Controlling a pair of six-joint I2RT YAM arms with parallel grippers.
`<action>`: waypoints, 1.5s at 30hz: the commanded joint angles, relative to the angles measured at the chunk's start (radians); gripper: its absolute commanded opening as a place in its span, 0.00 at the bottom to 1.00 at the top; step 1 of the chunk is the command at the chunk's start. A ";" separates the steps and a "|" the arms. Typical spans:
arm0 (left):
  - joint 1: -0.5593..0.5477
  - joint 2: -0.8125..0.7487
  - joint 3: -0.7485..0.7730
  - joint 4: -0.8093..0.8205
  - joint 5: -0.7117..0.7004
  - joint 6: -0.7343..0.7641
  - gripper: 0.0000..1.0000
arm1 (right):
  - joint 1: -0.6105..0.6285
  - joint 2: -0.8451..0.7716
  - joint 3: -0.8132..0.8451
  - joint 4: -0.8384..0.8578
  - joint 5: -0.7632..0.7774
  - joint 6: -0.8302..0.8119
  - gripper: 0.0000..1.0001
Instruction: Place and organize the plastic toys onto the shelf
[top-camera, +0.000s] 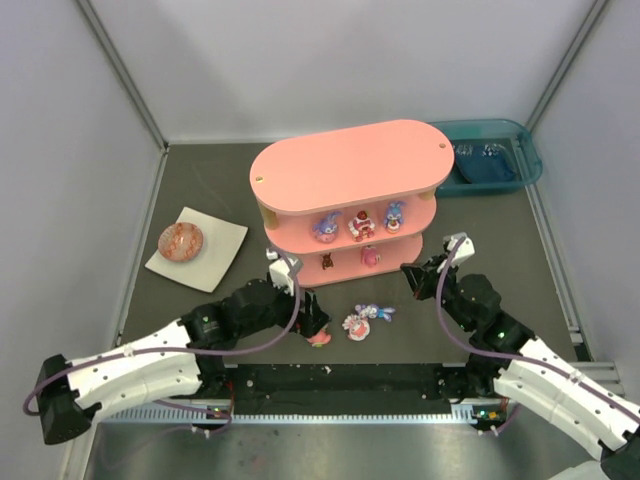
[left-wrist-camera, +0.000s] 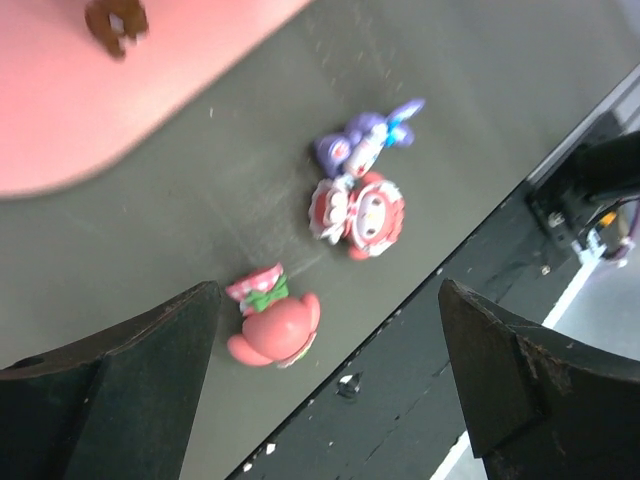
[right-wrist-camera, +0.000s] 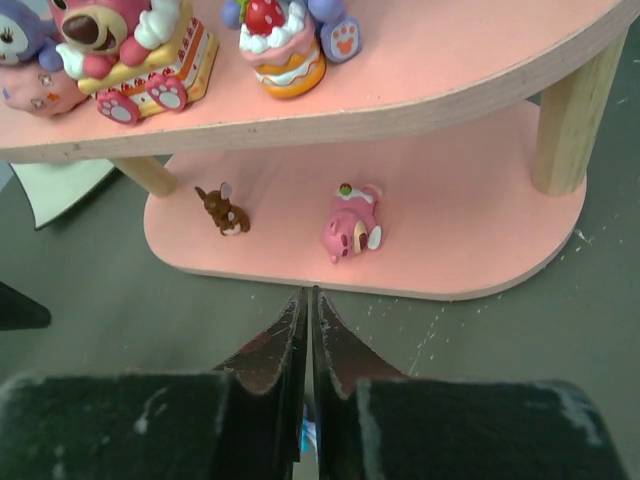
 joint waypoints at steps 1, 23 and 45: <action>0.002 0.071 -0.047 0.090 0.052 -0.064 0.95 | 0.020 -0.015 0.006 -0.020 0.005 0.033 0.10; -0.018 0.384 -0.050 0.129 -0.062 -0.127 0.91 | 0.022 -0.047 -0.020 -0.017 0.000 0.045 0.54; -0.018 0.510 -0.016 0.208 -0.065 0.043 0.67 | 0.023 -0.067 -0.038 -0.023 -0.009 0.054 0.56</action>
